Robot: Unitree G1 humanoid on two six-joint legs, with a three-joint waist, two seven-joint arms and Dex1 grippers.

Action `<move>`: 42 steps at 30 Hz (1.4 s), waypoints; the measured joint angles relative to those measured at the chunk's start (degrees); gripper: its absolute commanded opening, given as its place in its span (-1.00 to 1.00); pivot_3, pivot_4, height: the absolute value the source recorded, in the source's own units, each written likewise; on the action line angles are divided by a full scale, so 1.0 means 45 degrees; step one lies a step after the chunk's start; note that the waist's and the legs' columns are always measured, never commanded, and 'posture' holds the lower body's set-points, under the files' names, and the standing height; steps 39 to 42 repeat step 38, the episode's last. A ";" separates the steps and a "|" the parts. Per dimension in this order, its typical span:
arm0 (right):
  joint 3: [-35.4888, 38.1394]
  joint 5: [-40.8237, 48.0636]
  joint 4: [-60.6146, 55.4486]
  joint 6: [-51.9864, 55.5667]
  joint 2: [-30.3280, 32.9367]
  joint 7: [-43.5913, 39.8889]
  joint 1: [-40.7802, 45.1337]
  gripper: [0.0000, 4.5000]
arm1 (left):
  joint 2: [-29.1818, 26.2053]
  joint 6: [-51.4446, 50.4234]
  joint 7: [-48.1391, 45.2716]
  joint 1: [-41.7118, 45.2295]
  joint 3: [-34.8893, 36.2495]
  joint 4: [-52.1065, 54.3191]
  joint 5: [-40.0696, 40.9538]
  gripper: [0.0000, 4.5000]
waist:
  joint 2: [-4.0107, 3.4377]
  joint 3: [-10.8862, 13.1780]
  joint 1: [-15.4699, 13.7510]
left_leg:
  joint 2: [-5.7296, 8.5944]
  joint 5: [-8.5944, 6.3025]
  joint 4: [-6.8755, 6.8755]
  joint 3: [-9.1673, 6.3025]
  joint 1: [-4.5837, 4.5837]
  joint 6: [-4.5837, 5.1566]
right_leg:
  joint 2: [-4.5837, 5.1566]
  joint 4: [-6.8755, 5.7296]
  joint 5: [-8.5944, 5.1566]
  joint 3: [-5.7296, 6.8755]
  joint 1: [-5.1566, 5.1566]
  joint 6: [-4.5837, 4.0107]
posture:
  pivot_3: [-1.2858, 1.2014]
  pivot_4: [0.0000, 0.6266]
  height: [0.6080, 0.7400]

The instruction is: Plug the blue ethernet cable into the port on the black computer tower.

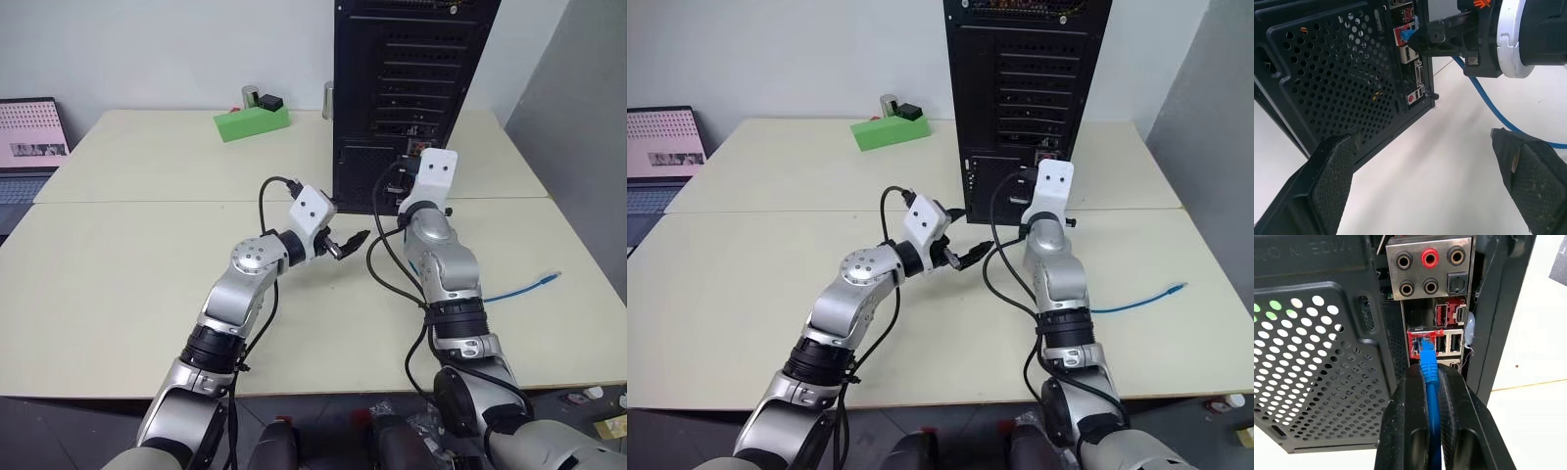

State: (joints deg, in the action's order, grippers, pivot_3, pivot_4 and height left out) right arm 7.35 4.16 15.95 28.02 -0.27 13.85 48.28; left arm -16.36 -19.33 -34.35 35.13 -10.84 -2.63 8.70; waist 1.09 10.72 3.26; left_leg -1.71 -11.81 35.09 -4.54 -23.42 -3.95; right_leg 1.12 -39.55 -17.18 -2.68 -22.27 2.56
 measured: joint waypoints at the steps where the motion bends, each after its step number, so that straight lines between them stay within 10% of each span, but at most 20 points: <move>1: 0.0102 0.0034 0.0204 0.0000 0.0097 -0.0045 0.0145 -1.00 | 0.0012 0.0000 -0.0001 0.0000 0.0000 0.0008 0.0000 1.00 | -0.0001 0.0000 -0.0005 | 0.0002 0.0002 0.0000 0.0000 0.0000 0.0002 | 0.0000 -0.0001 0.0002 0.0001 0.0000 0.0002 | 0.03 -0.52 1.00; 7: 0.0240 0.0353 0.0359 -0.0028 0.0168 -0.0255 0.0261 -1.00 | 0.0019 0.0000 0.0008 -0.0002 0.0000 0.0008 -0.0029 1.00 | -0.0001 0.0000 -0.0002 | 0.0002 0.0002 0.0000 0.0001 -0.0001 0.0002 | 0.0000 0.0002 0.0002 -0.0002 0.0001 0.0001 | 0.03 -0.52 1.00; 28: -0.0254 0.3196 -0.9538 0.3590 0.4749 -0.6660 -0.5742 0.97 | -0.2355 -0.0538 -0.2475 -0.0660 0.1420 0.0089 0.1285 1.00 | -0.0012 0.0008 -0.0080 | 0.0000 0.0001 -0.0023 -0.0026 -0.0056 0.0003 | 0.0000 0.0103 -0.0002 0.0035 0.0000 0.0003 | 0.03 -0.52 1.00; 42: 0.2545 0.6340 -1.0226 0.3892 0.7917 -0.9986 -0.6137 1.00 | -0.4552 0.0114 -0.5023 -0.0392 0.1777 -0.0443 0.1692 1.00 | -0.0011 0.0011 -0.0106 | 0.0000 0.0000 -0.0023 -0.0024 -0.0064 0.0005 | 0.0001 0.0112 -0.0004 0.0038 0.0002 0.0004 | 0.03 -0.52 1.00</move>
